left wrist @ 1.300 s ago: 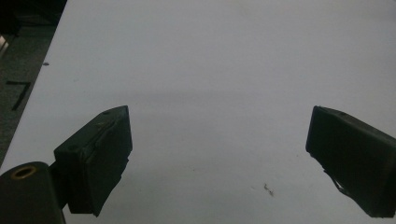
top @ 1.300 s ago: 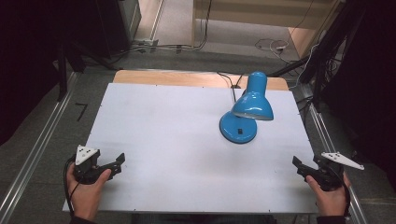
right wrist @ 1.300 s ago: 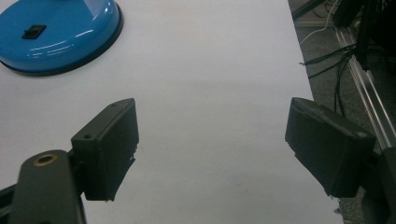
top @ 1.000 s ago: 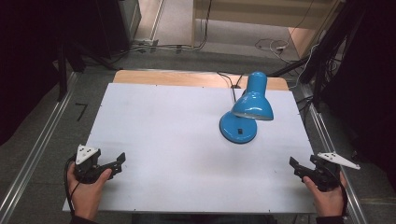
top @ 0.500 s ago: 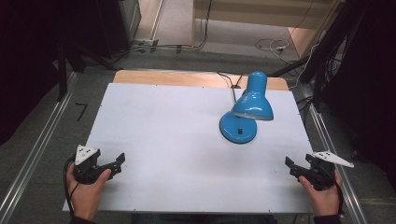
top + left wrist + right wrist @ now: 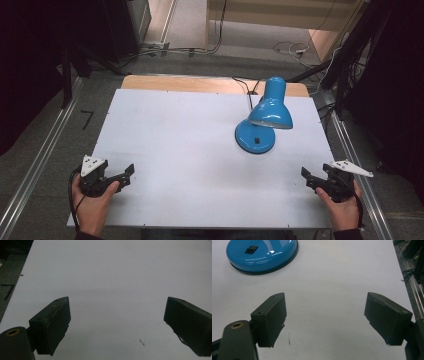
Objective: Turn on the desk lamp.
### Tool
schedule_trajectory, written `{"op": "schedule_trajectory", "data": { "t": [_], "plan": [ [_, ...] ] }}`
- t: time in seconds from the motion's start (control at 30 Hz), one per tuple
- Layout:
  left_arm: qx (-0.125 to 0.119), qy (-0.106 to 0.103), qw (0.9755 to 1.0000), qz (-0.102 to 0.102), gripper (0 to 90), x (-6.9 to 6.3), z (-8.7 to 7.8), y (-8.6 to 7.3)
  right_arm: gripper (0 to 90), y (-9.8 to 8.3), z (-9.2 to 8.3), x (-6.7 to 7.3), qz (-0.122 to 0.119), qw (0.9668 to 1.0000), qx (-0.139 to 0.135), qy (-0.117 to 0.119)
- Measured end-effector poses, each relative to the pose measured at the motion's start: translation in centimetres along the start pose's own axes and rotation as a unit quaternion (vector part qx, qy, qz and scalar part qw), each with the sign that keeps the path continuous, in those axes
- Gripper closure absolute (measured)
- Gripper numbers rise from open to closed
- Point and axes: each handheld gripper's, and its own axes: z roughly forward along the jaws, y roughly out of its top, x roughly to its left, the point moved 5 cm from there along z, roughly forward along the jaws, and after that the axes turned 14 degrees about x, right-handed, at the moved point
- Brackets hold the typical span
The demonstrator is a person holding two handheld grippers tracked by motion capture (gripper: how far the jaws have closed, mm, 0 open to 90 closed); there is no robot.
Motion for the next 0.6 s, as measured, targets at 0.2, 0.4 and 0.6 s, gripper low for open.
{"op": "schedule_trajectory", "data": {
  "t": [0.2, 0.4, 0.6],
  "plan": [
    [0.0, -0.001, 1.0, 0.0, 7.4, -0.04, 0.01, 0.01, 16.7, 0.16, 0.16, 0.3, -0.004, 1.0, 0.001, 0.003],
    [0.001, -0.001, 1.0, 0.001, 7.4, -0.07, 0.05, 0.01, 16.7, 0.36, 0.32, 0.52, -0.005, 1.0, 0.002, 0.005],
    [0.002, -0.001, 1.0, 0.001, 7.4, -0.08, 0.07, -0.02, 16.8, 0.55, 0.57, 0.9, -0.012, 0.9999, 0.006, 0.003]
  ]
}}
